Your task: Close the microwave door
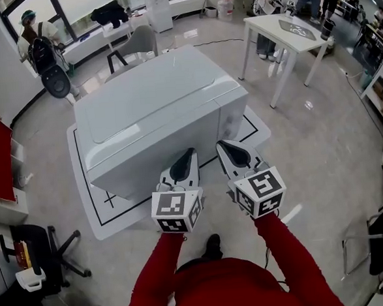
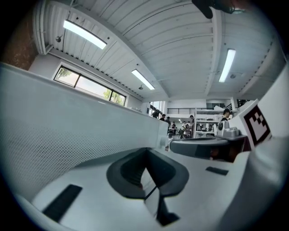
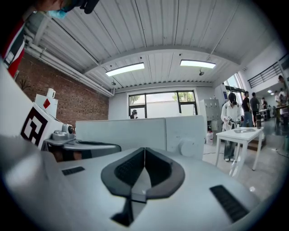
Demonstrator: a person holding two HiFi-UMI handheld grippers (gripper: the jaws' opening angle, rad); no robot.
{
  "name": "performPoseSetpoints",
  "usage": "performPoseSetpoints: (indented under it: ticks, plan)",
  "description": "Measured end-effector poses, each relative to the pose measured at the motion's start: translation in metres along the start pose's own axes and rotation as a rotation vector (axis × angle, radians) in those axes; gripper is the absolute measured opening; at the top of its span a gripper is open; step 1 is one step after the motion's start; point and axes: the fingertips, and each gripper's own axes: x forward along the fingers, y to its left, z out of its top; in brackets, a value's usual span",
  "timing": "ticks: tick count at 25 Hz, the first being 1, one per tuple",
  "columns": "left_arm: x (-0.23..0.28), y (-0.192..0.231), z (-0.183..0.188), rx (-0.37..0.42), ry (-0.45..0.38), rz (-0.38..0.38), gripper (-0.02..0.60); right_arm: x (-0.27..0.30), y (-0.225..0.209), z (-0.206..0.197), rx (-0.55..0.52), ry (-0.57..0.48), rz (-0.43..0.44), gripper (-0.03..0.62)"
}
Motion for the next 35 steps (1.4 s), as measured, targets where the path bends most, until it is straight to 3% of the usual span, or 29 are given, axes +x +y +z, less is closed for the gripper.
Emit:
performPoseSetpoints:
  ticks: [7, 15, 27, 35]
  plan:
    - [-0.021, -0.027, -0.006, 0.031, 0.001, -0.095, 0.009, -0.048, 0.001, -0.020, 0.036, 0.023, -0.002, 0.015]
    - [-0.057, -0.051, -0.025, 0.056, 0.037, -0.176, 0.009, -0.083, 0.026, -0.031, 0.042, 0.016, 0.062, 0.015]
    - [-0.093, -0.056, -0.026, 0.039, 0.001, -0.206, 0.009, -0.115, 0.022, -0.038, 0.091, -0.003, 0.007, 0.014]
    - [-0.108, -0.040, -0.017, 0.045, -0.028, -0.166, 0.009, -0.133, 0.026, -0.031, 0.082, -0.031, 0.010, 0.014]
